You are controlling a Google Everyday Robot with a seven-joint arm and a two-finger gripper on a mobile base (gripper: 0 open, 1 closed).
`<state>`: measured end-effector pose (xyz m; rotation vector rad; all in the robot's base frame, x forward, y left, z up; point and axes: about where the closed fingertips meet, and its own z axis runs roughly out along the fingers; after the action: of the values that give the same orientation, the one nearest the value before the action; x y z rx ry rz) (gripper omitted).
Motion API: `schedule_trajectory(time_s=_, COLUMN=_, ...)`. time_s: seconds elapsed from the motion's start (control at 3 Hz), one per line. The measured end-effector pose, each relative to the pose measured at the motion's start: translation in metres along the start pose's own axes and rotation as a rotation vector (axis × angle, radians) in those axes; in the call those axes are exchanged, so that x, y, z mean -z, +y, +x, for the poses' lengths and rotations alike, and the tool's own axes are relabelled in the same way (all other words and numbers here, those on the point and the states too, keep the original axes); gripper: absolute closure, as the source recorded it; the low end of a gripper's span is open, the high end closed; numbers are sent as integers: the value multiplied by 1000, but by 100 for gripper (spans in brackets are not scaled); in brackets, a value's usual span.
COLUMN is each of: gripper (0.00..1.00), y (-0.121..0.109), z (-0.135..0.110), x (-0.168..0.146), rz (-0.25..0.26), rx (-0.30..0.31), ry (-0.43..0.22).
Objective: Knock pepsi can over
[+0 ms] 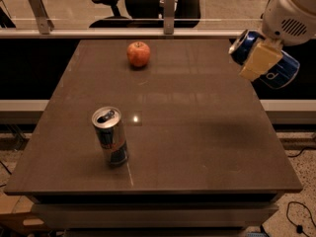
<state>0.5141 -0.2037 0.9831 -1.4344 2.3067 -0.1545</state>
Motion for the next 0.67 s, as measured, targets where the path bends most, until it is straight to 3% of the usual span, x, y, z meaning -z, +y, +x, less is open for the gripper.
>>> schedule_trajectory(time_s=0.67, gripper=100, y=-1, z=51, x=-13, rz=-48, rx=-105, ry=87)
